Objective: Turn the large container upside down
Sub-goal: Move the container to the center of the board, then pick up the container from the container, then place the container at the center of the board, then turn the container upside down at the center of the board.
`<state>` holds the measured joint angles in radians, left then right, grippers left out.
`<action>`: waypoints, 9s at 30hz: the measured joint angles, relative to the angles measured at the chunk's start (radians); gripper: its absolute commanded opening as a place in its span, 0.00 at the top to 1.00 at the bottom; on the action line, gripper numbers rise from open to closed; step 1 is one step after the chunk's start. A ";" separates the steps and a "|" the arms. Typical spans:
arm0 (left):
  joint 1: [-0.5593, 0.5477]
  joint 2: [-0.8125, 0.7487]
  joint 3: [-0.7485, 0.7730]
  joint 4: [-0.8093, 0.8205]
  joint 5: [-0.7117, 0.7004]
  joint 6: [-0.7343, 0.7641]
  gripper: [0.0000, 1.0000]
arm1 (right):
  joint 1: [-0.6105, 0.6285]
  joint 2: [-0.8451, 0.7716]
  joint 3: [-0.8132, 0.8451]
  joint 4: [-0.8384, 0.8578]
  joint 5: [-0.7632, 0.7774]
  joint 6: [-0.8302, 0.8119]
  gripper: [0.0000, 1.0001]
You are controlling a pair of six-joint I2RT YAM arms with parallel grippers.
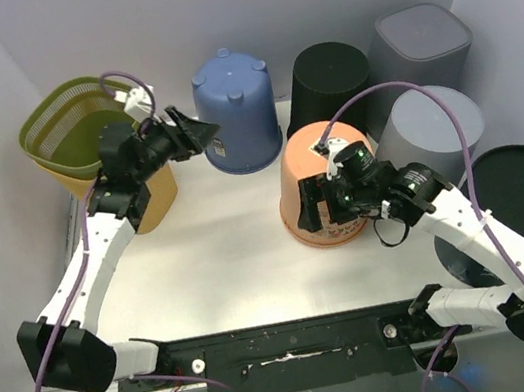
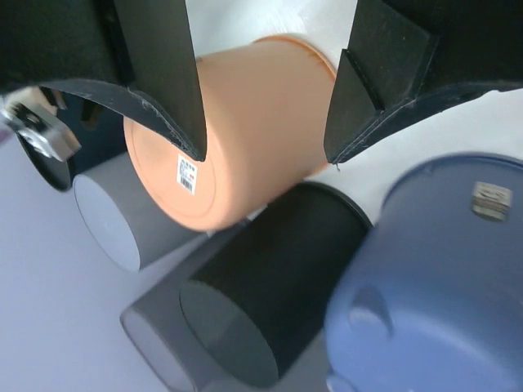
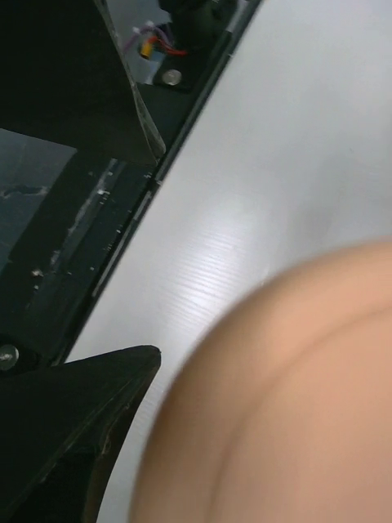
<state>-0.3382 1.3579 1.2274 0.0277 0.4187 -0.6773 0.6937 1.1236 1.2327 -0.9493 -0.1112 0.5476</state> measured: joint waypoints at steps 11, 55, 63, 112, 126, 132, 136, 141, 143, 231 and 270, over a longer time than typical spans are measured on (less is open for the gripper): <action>0.105 -0.087 0.160 -0.205 -0.050 0.119 0.41 | -0.278 0.178 -0.051 0.309 0.189 0.041 0.02; 0.176 0.307 0.787 -0.964 -0.402 0.569 0.90 | -0.254 -0.003 0.080 0.229 0.208 0.018 0.02; 0.178 0.307 0.771 -0.947 -0.412 0.580 0.86 | -0.253 0.005 0.085 0.229 0.201 0.030 0.02; 0.156 0.083 1.110 -0.968 -0.105 0.454 1.00 | -0.103 0.141 0.273 0.424 -0.047 0.043 0.02; 0.156 -0.015 1.139 -0.757 -0.290 0.521 1.00 | -0.102 0.140 0.240 0.425 -0.031 0.044 0.02; 0.156 -0.037 1.128 -0.740 -0.446 0.581 1.00 | -0.102 0.126 0.237 0.425 -0.028 0.044 0.02; 0.156 -0.059 1.075 -0.707 -0.492 0.587 1.00 | -0.102 0.112 0.225 0.425 -0.023 0.045 0.02; 0.157 -0.064 1.034 -0.651 -0.503 0.585 1.00 | -0.102 0.109 0.214 0.426 -0.020 0.049 0.02; 0.157 -0.058 1.037 -0.618 -0.504 0.583 1.00 | -0.102 0.109 0.208 0.425 -0.019 0.053 0.02; 0.360 -0.091 0.246 -0.613 -0.353 0.264 0.28 | 0.566 0.761 0.850 0.070 0.226 -0.154 0.98; 0.360 -0.150 0.539 -0.703 -0.388 0.243 0.28 | 0.159 0.219 0.013 0.874 -0.069 0.312 0.95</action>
<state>0.0223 1.2083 1.7668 -0.6758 0.0311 -0.4343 0.8524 1.3422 1.2461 -0.0757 -0.1806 0.8600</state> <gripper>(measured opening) 0.719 0.088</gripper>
